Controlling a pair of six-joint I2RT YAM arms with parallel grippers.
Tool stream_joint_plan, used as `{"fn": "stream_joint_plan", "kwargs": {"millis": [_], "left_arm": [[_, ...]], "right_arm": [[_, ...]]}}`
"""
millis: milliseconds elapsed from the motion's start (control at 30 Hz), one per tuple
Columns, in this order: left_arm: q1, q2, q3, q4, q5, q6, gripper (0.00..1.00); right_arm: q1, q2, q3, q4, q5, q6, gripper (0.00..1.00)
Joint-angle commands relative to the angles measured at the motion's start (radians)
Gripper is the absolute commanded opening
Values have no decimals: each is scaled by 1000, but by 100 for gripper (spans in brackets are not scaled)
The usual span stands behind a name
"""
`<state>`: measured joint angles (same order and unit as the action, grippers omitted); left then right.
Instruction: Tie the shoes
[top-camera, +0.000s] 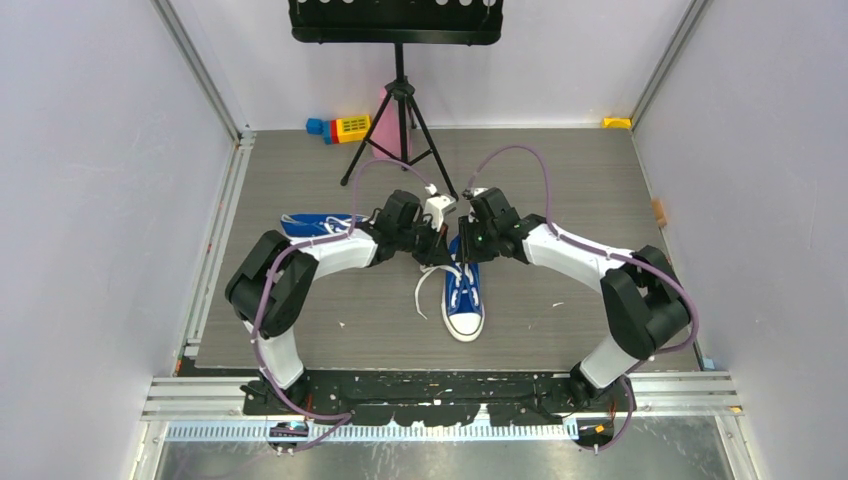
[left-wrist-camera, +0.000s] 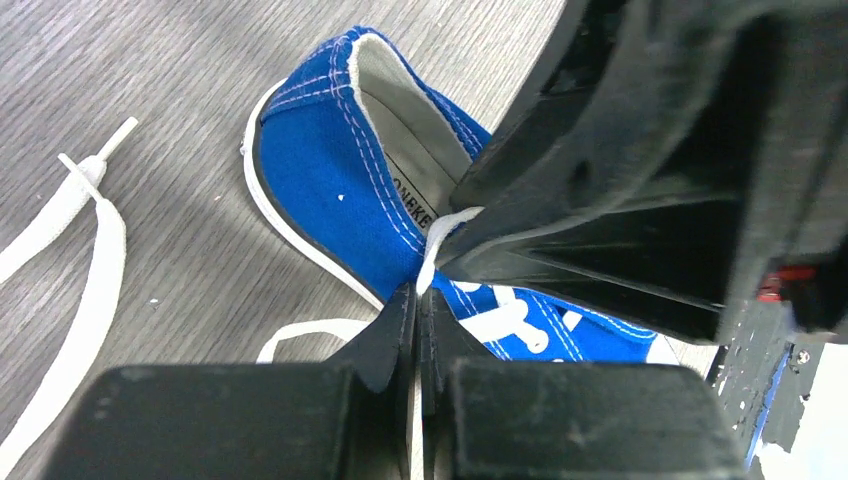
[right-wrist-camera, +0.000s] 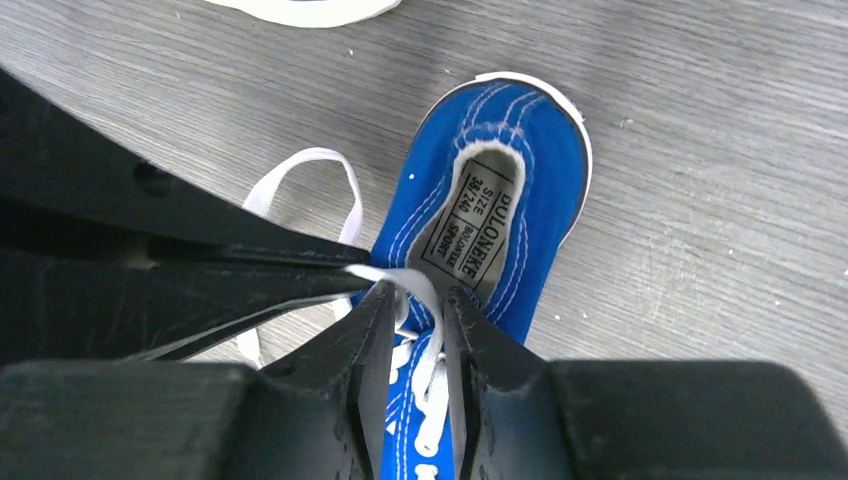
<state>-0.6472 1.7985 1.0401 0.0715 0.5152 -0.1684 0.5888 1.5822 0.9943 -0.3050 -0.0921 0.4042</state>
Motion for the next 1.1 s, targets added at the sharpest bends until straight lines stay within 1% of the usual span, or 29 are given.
{"fn": "stream_joint_plan", "kwargs": {"millis": [0, 67, 100, 133, 233, 300, 367, 500, 633, 667, 733, 867, 967, 1067], "left_arm": [[-6, -60, -2, 39, -2, 39, 0], [-8, -60, 5, 27, -6, 45, 0], [-10, -60, 6, 22, -12, 47, 0], [-11, -60, 8, 18, -15, 50, 0], [-19, -56, 24, -10, -41, 60, 0], [-28, -51, 37, -30, -62, 63, 0], [-39, -50, 41, -32, -80, 62, 0], [-56, -59, 37, -3, -106, 31, 3], [-58, -77, 12, 38, -159, -19, 6], [-59, -80, 4, 48, -166, -26, 5], [-59, -77, -4, 63, -174, -36, 2], [-61, -64, -26, 112, -181, -59, 1], [-60, -55, -38, 152, -176, -77, 1], [-61, -50, -46, 177, -166, -86, 1]], "right_arm": [[3, 41, 66, 1, -2, -38, 27], [3, 54, 81, -14, 11, -47, 19], [3, 53, 85, -18, 18, -50, 13], [3, 43, 85, -20, 22, -49, 10], [3, -21, 57, -16, 34, -45, 10], [3, -54, 37, -16, 47, -42, 6], [3, -67, 25, -22, 47, -41, 4], [6, -77, -4, 2, 57, -35, 1], [11, -82, -12, 21, 52, -27, 0], [11, -85, -12, 21, 43, -23, 0], [11, -97, -15, 17, 32, -12, 6], [11, -128, -31, 13, -6, 15, 19], [11, -142, -50, 16, -28, 35, 20], [10, -138, -63, 29, -62, 48, 27]]}}
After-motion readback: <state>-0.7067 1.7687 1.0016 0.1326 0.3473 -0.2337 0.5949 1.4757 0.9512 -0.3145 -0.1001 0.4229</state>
